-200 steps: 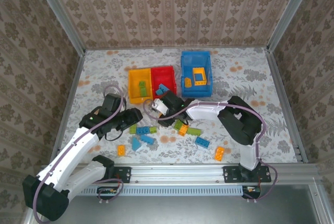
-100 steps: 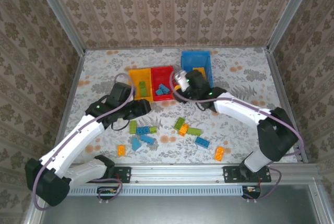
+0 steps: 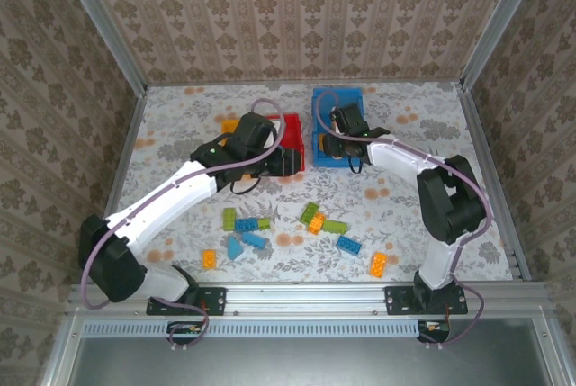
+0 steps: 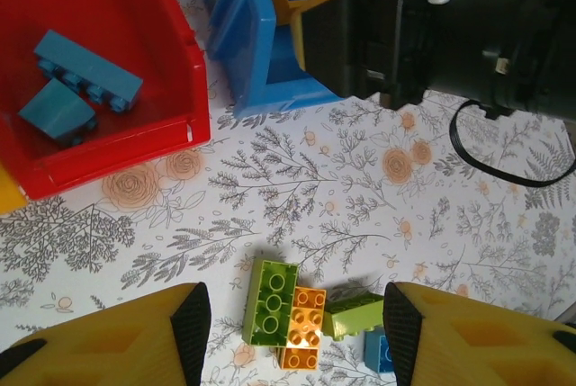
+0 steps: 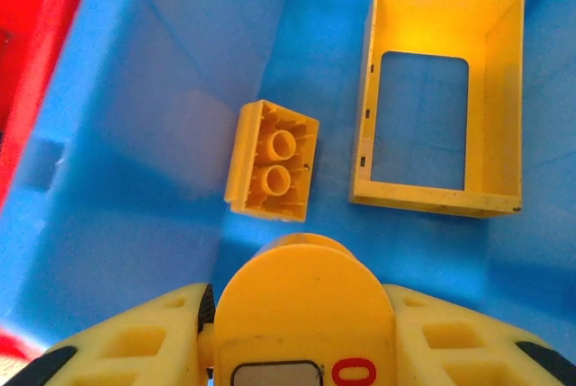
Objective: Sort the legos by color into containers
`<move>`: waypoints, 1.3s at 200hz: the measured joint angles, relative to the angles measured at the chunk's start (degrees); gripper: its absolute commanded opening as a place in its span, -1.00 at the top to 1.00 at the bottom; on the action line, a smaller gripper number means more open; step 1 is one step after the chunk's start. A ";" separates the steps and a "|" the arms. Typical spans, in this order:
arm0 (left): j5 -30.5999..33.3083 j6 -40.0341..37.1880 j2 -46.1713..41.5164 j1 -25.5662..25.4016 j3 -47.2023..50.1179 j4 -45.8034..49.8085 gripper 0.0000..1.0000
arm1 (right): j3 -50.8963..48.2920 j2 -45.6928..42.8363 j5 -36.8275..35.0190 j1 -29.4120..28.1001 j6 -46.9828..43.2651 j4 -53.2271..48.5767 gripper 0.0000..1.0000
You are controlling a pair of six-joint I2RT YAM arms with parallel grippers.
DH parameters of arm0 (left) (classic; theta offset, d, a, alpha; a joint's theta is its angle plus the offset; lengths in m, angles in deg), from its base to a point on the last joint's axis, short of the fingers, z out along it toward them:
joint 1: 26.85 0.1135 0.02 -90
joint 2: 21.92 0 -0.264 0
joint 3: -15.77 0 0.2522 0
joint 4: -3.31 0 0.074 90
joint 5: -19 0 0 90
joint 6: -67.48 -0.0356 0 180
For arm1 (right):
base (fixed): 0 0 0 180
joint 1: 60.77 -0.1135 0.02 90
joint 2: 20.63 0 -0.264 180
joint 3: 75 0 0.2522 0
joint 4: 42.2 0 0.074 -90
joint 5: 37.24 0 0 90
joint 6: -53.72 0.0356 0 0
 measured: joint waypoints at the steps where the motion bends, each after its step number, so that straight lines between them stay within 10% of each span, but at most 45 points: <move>1: -0.02 -0.04 0.02 0.00 -0.02 0.00 -0.14 | 0.22 0.17 -0.04 0.00 0.09 -0.17 0.41; 165: 5.64 -10.71 6.16 -6.84 -11.47 2.58 -0.13 | 3.82 1.27 -2.97 -0.11 2.89 -5.38 -0.48; 260: 7.28 5.40 -11.82 13.66 19.78 18.27 -0.38 | -25.20 -22.86 9.38 -19.80 -6.73 21.70 -0.78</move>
